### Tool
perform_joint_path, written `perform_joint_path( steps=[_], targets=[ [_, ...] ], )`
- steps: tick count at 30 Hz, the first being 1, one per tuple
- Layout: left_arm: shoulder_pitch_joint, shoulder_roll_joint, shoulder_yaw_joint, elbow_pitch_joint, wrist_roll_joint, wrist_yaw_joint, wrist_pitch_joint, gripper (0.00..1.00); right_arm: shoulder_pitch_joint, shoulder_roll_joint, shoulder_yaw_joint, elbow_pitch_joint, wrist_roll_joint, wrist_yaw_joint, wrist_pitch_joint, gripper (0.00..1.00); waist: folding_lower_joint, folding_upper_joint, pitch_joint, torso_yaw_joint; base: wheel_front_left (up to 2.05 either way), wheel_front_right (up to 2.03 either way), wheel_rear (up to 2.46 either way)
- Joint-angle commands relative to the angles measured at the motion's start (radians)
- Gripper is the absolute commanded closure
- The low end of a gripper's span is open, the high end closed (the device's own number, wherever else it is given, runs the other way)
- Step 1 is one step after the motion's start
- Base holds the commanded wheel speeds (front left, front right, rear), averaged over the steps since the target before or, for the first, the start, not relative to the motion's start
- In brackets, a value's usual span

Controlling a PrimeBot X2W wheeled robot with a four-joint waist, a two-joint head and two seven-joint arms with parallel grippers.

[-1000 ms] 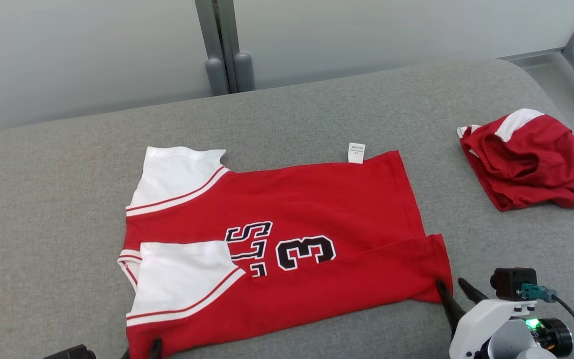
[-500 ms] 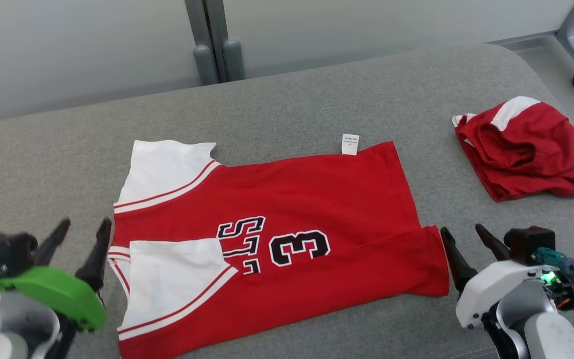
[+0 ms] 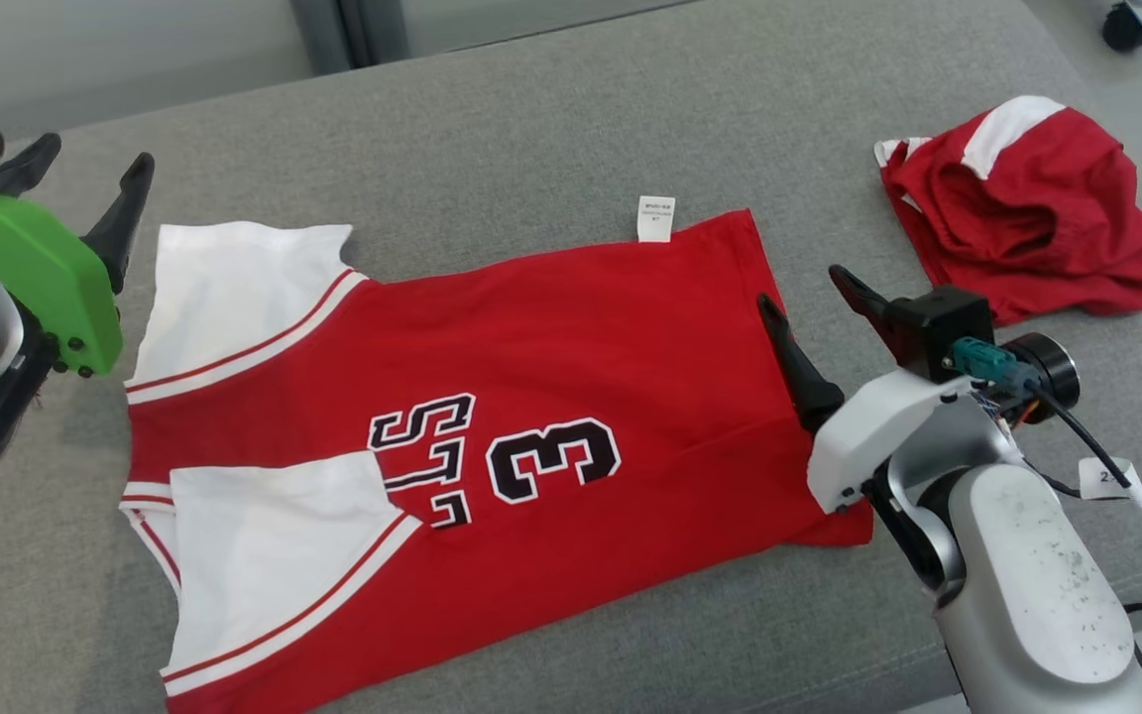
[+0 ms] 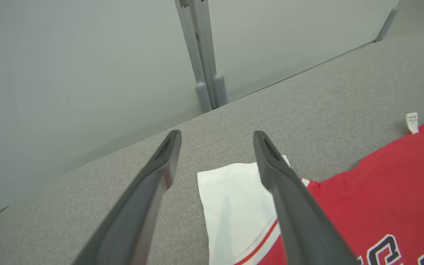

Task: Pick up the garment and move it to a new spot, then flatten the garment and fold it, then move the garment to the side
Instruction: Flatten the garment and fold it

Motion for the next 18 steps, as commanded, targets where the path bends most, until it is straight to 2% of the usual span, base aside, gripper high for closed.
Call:
perform_joint_path(
  steps=[1,9,18],
  targets=[
    [-0.035,0.019,-0.022,0.031,-0.014,-0.004,0.021,0.0,-0.025,-0.003,0.013,0.009,0.008,-0.001,-0.009,0.0,0.0,0.0,0.081,-0.062,0.0,0.0,0.0],
    [-0.131,0.098,-0.117,0.174,-0.129,-0.004,0.14,0.0,-0.114,-0.002,0.07,0.056,0.032,-0.001,-0.045,0.0,0.0,0.0,0.168,-0.124,0.0,0.0,0.0],
    [-0.16,0.135,-0.112,0.29,-0.17,-0.004,0.137,0.0,-0.162,-0.003,0.091,0.103,0.05,-0.001,-0.086,0.0,0.0,0.0,0.226,-0.153,0.0,0.0,0.0]
  ],
)
